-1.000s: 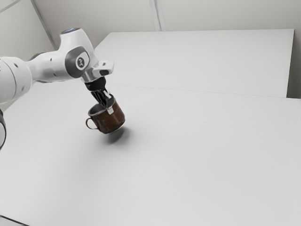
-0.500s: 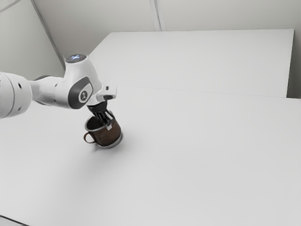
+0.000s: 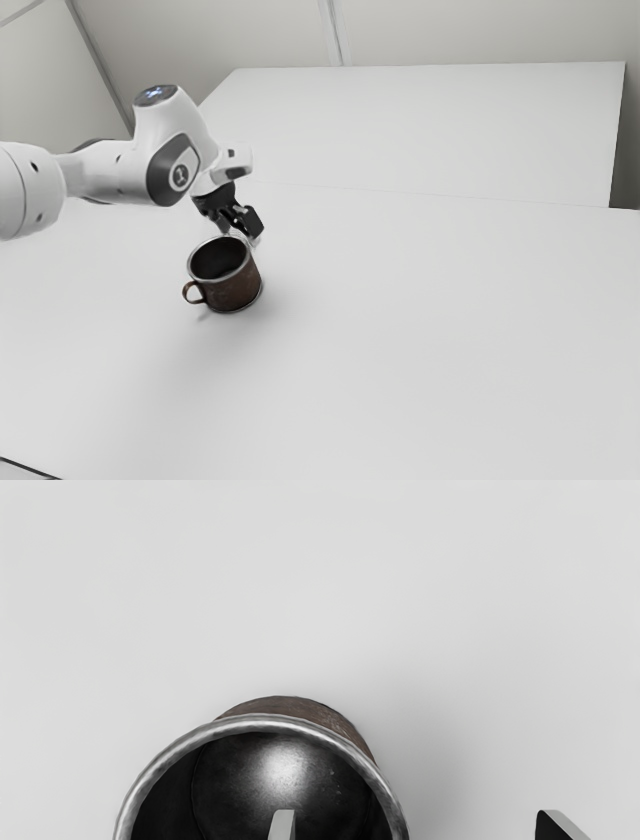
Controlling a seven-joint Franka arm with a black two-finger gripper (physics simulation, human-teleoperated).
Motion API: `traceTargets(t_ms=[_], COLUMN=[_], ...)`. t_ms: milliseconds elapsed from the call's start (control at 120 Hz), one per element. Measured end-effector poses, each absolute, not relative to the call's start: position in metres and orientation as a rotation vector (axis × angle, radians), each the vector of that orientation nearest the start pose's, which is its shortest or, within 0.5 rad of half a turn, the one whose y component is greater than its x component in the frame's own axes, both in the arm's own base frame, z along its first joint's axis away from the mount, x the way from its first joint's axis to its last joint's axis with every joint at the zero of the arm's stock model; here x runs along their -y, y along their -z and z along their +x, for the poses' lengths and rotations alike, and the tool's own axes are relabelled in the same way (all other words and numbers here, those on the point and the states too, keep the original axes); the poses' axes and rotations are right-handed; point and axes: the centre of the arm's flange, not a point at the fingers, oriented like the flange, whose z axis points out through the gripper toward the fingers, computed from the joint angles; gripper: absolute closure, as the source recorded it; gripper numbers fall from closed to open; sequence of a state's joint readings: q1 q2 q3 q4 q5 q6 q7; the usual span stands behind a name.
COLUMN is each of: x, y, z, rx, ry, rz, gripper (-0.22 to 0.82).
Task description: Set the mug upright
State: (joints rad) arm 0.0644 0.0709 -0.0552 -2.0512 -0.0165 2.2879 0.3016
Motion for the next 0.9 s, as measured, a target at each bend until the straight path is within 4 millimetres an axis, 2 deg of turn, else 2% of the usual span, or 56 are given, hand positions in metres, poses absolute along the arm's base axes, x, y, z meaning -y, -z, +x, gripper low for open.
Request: traceTargets(t_ms=[208,392,533,633,900], x=[-0.003,-0.001,-0.002,-0.001,-0.001], y=[-0.490,-0.535,-0.578,-0.587,-0.587], z=[0.617,0.626,0.634,0.634,0.626], rx=[-0.377,-0.375,-0.371,-0.364,-0.324], ry=[0.272,0.213,0.200,0.161,0.058], rz=[-3.188,-3.226,-3.232,-3.239,-3.256], gripper=[0.03,0.01,0.01,0.00,0.00])
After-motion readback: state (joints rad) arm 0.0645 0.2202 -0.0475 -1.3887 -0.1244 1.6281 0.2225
